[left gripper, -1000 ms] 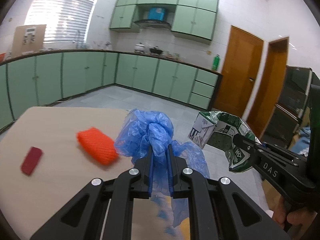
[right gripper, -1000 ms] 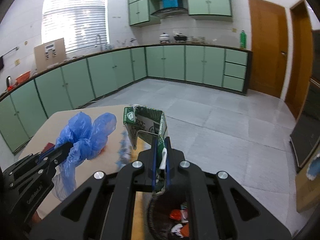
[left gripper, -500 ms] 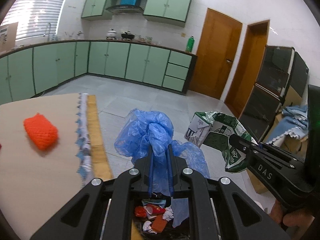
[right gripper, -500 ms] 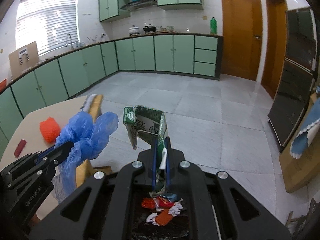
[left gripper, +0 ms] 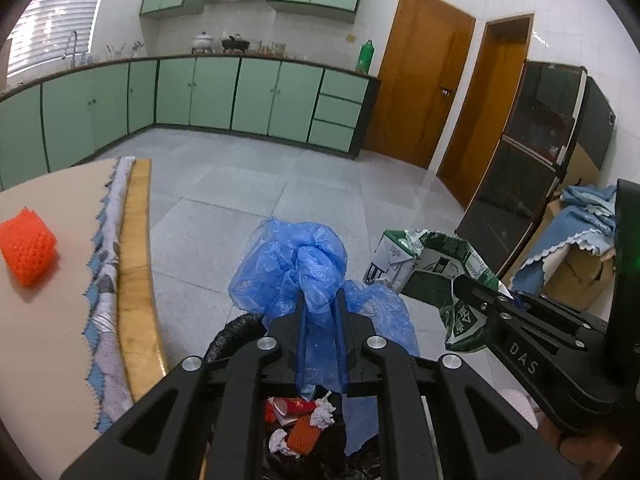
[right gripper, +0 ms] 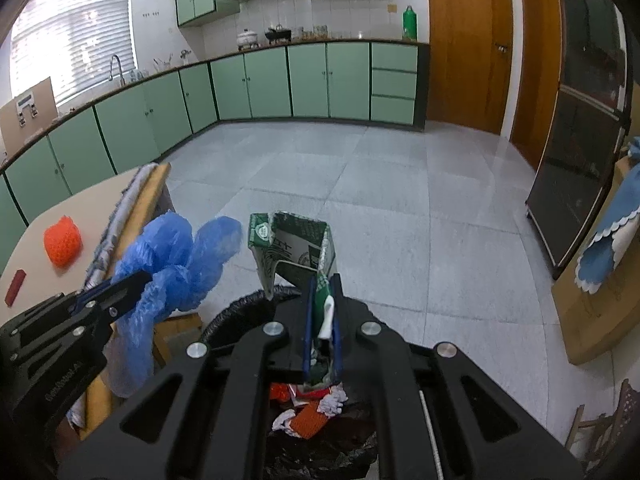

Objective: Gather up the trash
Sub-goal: 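Carry the bag and carton over the bin and open both grippers, then move both tools back over the table of trash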

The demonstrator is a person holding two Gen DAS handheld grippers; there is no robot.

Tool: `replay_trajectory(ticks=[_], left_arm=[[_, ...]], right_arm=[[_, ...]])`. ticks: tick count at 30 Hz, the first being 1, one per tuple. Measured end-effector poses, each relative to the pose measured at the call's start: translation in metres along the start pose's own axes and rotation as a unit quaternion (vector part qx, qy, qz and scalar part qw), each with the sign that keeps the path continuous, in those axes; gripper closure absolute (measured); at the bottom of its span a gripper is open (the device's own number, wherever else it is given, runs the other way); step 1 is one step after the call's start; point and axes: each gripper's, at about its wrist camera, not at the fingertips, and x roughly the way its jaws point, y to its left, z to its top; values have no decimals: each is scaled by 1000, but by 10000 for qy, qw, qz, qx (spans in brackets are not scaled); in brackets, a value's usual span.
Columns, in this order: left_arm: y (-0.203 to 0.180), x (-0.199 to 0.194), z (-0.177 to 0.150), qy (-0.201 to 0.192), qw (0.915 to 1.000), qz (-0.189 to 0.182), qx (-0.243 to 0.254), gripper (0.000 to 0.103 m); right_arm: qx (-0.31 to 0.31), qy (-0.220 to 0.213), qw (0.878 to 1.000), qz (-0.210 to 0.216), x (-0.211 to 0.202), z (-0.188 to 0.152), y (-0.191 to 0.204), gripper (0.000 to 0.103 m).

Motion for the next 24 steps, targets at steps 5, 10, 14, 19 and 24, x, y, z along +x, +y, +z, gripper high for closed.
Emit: replay_trajectory(ticks=[5, 10, 14, 19, 24], left_arm=[[3, 6, -1, 102, 9999, -25, -93, 62], [14, -1, 4, 47, 9997, 15, -231, 56], [28, -19, 11, -215, 9990, 261, -284, 43], [49, -53, 18, -588, 9958, 648, -272, 31], [78, -87, 20, -844, 9905, 992, -432, 26]], right_arm=[[-22, 230, 9997, -71, 18, -5, -4, 65], [8, 161, 9997, -178, 20, -5, -6, 43], [-82, -272, 9988, -403, 7, 0, 2, 10], [-129, -506, 9986, -100, -7, 10, 18, 6], [-167, -691, 9967, 386, -19, 20, 49, 5]])
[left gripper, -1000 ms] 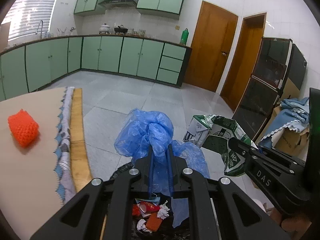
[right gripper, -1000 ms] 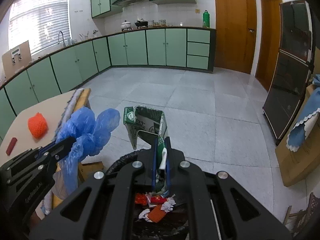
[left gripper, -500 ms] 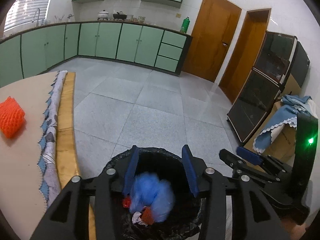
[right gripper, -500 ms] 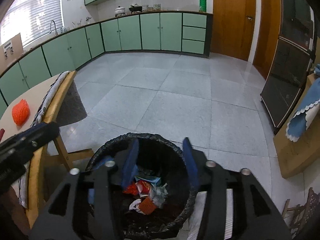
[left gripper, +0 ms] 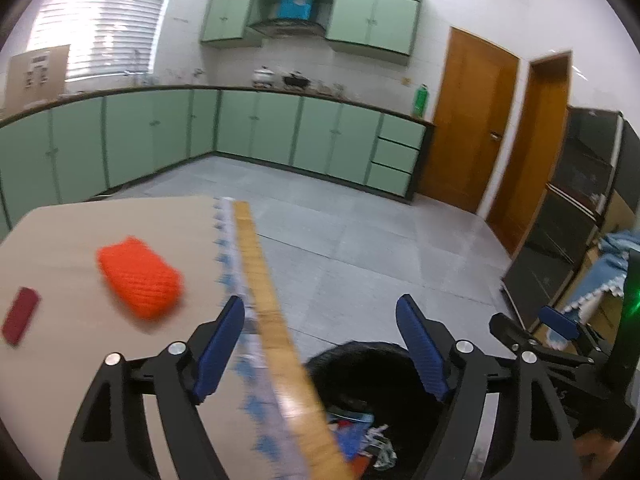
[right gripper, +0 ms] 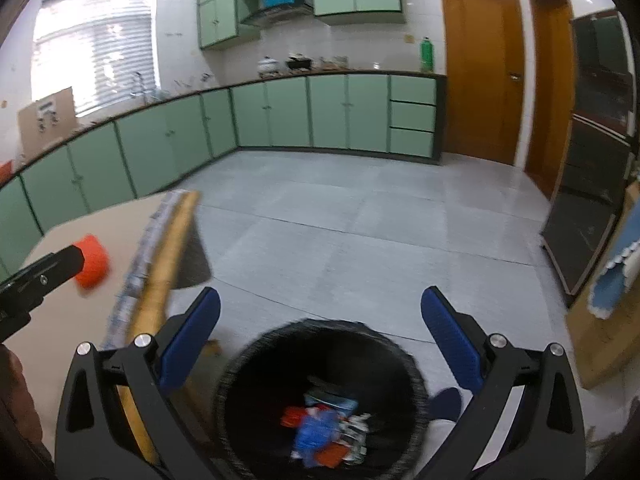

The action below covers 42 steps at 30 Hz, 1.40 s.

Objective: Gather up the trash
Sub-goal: 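Move both tools back over the table of trash, then close the left gripper on the dark red scouring pad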

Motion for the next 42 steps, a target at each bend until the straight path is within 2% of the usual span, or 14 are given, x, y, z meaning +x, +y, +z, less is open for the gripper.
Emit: replay_trajectory(ticks=[8, 15, 21, 30, 42], left_arm=[[78, -38, 3, -246, 9959, 823, -281, 24], [158, -60, -1, -326, 9834, 1685, -583, 24], [210, -65, -11, -269, 9724, 2183, -778, 24], [248, -54, -22, -26, 9674, 2337, -970, 24], [276, -32, -29, 450, 9627, 2434, -1096, 24]], right_arm=[[-212, -115, 9971, 723, 1, 17, 73, 5], [-470, -169, 9921, 1150, 11, 25, 137, 5], [-726, -130, 9868, 1439, 25, 22, 189, 5], [-1034, -19, 9822, 1567, 50, 24, 244, 5], [-1264, 362, 9788, 1571, 92, 23, 278, 5]])
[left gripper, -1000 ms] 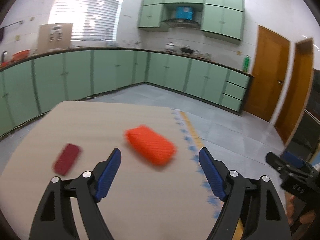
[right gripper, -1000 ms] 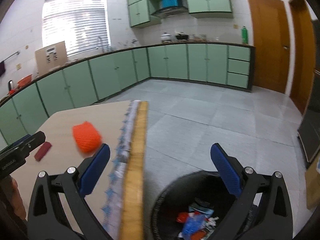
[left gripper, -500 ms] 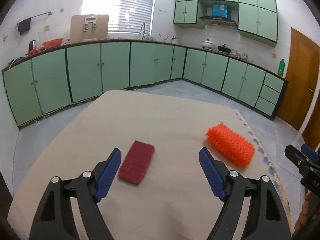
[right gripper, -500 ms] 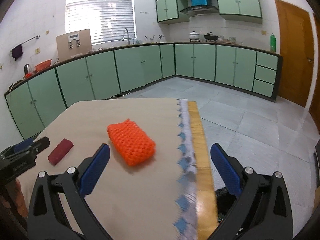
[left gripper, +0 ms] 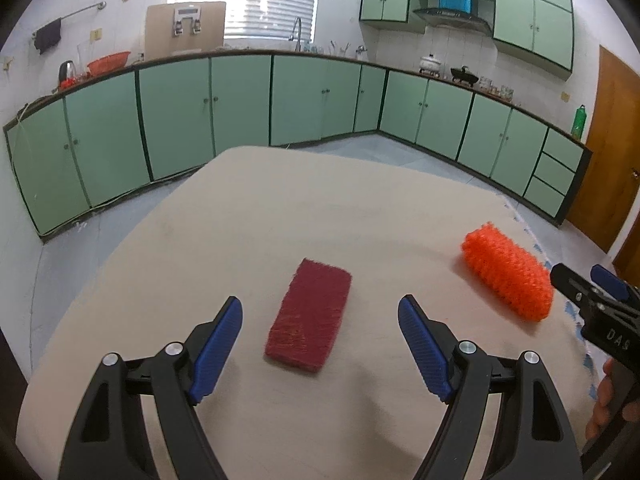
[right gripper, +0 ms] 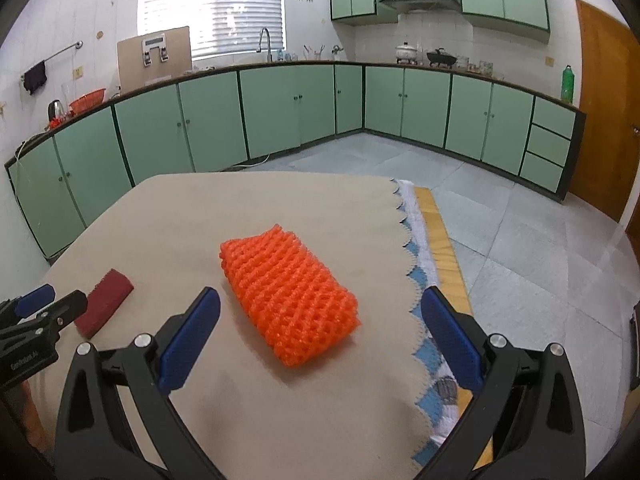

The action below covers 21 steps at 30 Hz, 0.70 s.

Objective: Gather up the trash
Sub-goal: 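Close the left gripper on the dark red scouring pad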

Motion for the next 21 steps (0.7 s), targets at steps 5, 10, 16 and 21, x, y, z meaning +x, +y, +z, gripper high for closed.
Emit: replay_trajectory(ticks=[5, 10, 16, 21], left_arm=[[8, 17, -2, 340, 9994, -28, -103, 24], [15, 35, -4, 800, 9964, -36, -283, 25], [10, 34, -4, 844, 9963, 107, -148, 40], [13, 31, -4, 801, 9965, 127, -200, 57]], right_arm=[[-61, 172, 9998, -5, 13, 5, 5, 5], [-106, 287, 9995, -17, 21, 6, 8, 5], [-156, 484, 9987, -1, 28, 6, 10, 5], [-207, 615, 9979, 20, 33, 7, 13, 5]])
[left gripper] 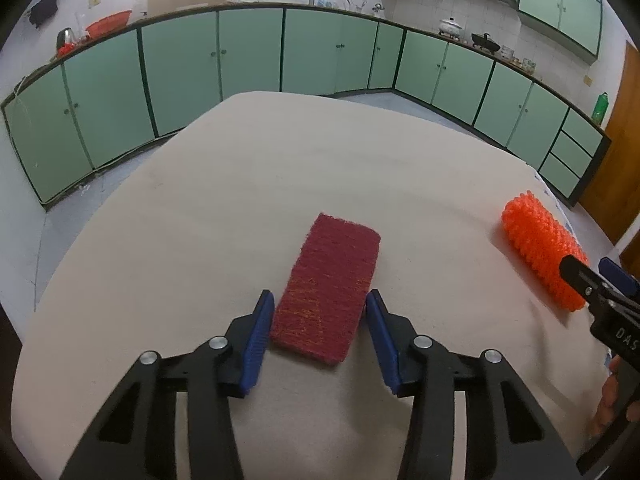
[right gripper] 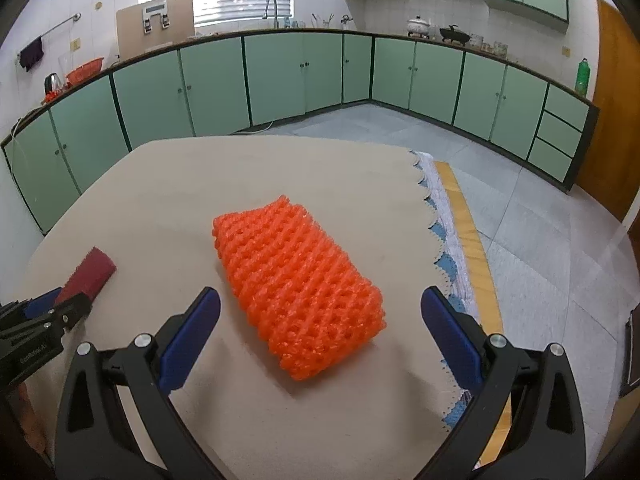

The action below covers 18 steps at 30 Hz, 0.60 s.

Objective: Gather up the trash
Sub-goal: 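Close the left gripper on the dark red scouring pad, then grasp the orange mesh scrubber with the right gripper while the left holds the pad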

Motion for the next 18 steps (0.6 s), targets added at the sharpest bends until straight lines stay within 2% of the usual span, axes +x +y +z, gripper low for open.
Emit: replay_trajectory(ticks=[2, 4, 5, 6, 7, 10, 12, 15, 18], left_arm=[[-1, -2, -1, -29, 10000, -10, 38, 57], [-1, -3, 0, -69, 10000, -18, 40, 58], [-2, -3, 0, -73, 10000, -27, 46, 58], [-2, -3, 1, -70, 10000, -22, 62, 58], [-2, -4, 0, -75, 9999, -26, 70, 58], [-4, -6, 1, -119, 9999, -25, 99, 58], [-6, -6, 2, -146, 9998, -12, 109, 58], [-10, -8, 2, -203, 9997, -23, 127, 58], [-14, -9, 1, -252, 9995, -45, 165, 58]], right_arm=[[-25, 52, 10000, 40, 2, 1, 1, 6], [-57, 85, 9999, 97, 4, 1, 3, 11], [-73, 108, 9998, 150, 4, 1, 4, 24], [-92, 166, 9996, 222, 6, 1, 4, 31], [-98, 227, 9993, 268, 8, 1, 4, 33], [-89, 230, 9989, 389, 7, 0, 6, 48], [-81, 165, 9988, 464, 3, 0, 6, 64], [-72, 61, 9986, 515, -2, 0, 5, 82], [-54, -8, 9985, 553, -6, 0, 4, 87]])
